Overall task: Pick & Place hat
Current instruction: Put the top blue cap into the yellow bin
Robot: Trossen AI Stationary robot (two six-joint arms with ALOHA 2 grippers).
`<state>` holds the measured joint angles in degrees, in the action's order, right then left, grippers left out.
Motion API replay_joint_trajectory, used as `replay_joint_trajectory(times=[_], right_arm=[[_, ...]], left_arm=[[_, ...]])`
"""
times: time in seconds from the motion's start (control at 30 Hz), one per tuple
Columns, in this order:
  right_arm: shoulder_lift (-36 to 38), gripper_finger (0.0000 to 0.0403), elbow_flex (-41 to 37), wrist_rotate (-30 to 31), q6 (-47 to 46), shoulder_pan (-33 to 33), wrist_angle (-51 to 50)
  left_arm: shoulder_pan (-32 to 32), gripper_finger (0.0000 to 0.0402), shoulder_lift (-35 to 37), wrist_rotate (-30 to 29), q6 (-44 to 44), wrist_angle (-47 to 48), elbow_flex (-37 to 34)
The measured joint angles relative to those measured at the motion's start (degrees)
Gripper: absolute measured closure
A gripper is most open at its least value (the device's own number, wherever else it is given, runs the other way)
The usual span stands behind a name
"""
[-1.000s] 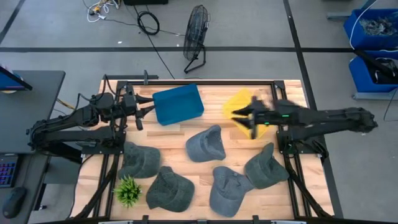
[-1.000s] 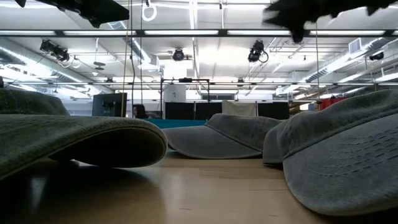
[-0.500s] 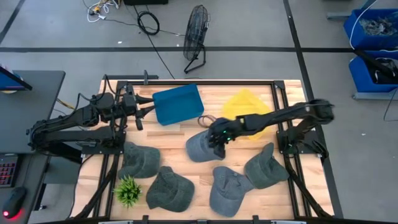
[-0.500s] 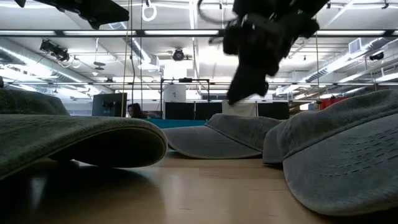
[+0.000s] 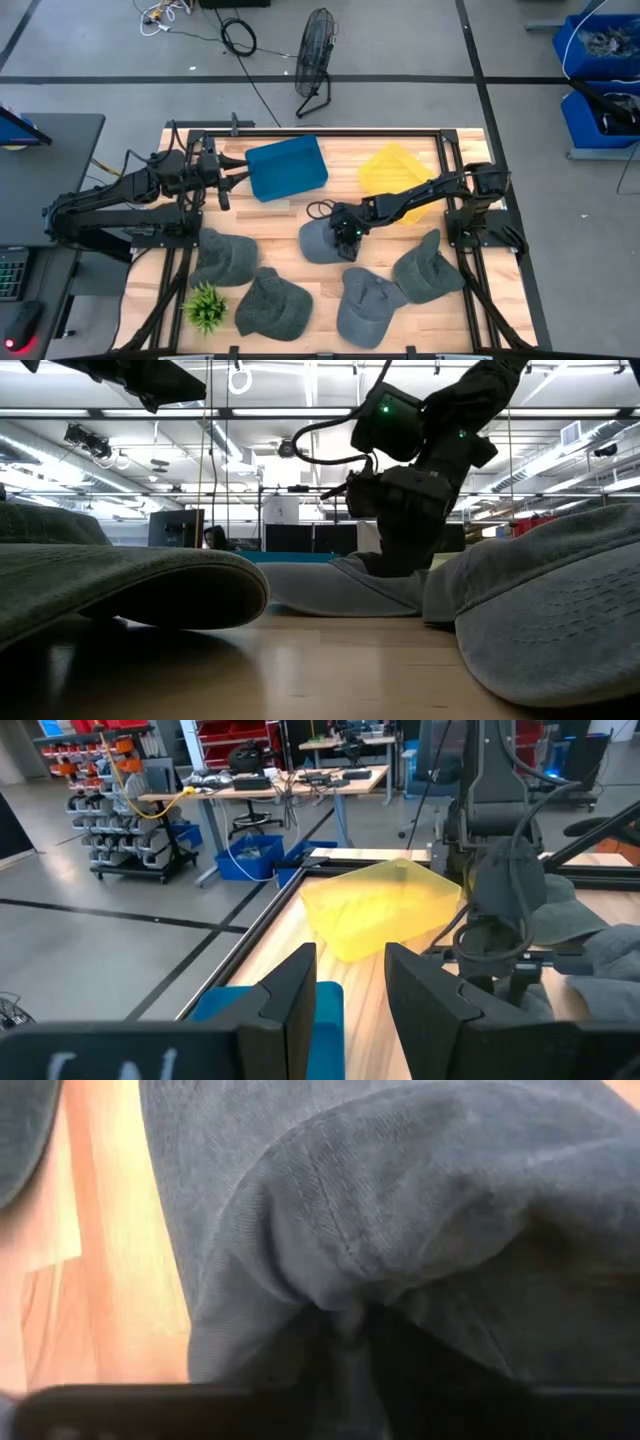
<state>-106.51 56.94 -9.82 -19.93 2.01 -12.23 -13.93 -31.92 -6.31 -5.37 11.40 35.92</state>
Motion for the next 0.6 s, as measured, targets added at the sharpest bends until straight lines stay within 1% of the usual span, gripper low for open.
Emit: replay_joint_trajectory(times=[0.07, 0.1, 0.27, 0.37, 0.47, 0.6], right_arm=[[0.7, 0.0368, -0.1, -0.2, -0.1, -0.4, -0.9], [1.1, 0.0383, -0.1, -0.6, 0.3, -0.6, -1.5], [4.0, 0.0392, 0.1, -3.6, 0.5, -1.9, -5.2], [7.5, 0.0397, 2.9, -3.3, 1.9, -2.2, -11.6], [11.7, 0.0397, 7.7, 1.8, 4.4, -2.3, -22.4], [17.0, 0.04, 16.0, 14.1, 9.5, -2.4, -40.6]], left_arm=[[0.0, 0.0278, 0.0, 0.0, 0.0, 0.0, 0.0], [0.0, 0.0278, 0.0, 0.0, 0.0, -0.1, 0.0], [0.0, 0.0278, 0.0, 0.0, 0.0, -0.1, 0.0], [0.0, 0.0278, 0.0, 0.0, 0.0, -0.1, 0.0], [0.0, 0.0278, 0.0, 0.0, 0.0, -0.3, 0.0], [0.0, 0.0278, 0.0, 0.0, 0.2, -0.4, 0.0]])
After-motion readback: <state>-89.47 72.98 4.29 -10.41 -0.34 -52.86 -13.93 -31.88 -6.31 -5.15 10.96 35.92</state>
